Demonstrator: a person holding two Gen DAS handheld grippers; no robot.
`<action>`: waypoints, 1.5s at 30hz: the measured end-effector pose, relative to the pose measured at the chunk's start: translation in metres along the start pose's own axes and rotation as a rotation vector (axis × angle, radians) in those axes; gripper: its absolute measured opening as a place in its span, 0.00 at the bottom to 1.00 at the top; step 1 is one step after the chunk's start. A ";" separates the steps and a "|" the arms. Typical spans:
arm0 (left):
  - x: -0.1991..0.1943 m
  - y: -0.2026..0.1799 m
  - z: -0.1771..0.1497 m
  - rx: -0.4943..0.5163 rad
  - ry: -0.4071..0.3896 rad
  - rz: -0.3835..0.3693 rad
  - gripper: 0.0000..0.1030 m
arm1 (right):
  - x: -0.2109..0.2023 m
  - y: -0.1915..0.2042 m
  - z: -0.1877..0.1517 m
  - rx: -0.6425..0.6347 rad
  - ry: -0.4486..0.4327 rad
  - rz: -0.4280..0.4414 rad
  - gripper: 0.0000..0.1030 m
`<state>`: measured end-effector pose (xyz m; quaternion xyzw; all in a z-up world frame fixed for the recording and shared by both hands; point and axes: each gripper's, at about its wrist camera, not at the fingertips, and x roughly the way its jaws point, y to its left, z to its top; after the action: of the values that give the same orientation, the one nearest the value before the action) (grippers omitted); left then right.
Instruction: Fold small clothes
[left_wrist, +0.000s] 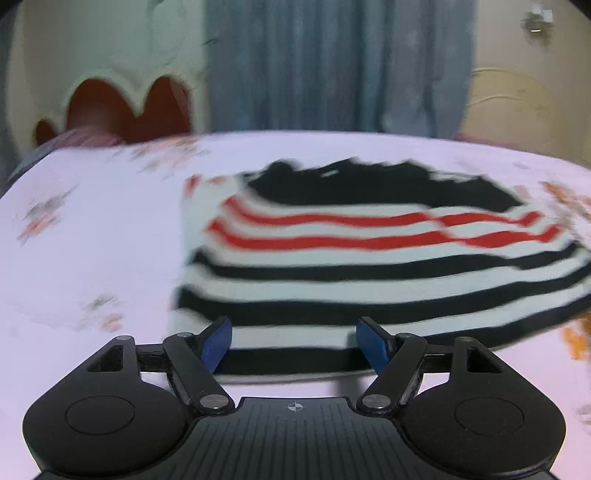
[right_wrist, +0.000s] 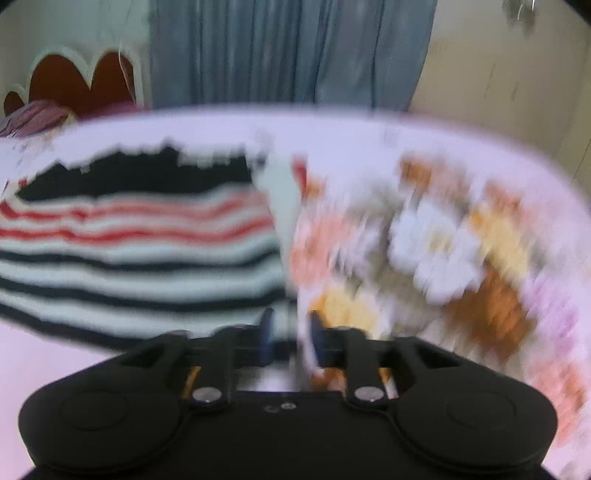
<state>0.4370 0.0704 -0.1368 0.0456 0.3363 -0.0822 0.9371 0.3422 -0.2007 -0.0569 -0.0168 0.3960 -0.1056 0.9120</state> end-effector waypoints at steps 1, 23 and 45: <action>0.002 -0.009 0.000 0.026 0.000 -0.012 0.71 | -0.002 0.007 0.002 -0.008 -0.013 0.023 0.40; 0.088 -0.024 0.057 -0.005 0.039 -0.050 0.79 | 0.092 0.121 0.062 -0.209 0.030 0.223 0.28; 0.048 0.010 0.051 -0.151 -0.034 0.084 0.81 | 0.072 0.102 0.072 -0.195 0.020 0.228 0.41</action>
<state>0.5071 0.0675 -0.1273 -0.0125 0.3235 -0.0183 0.9460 0.4602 -0.1201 -0.0710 -0.0593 0.4126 0.0374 0.9082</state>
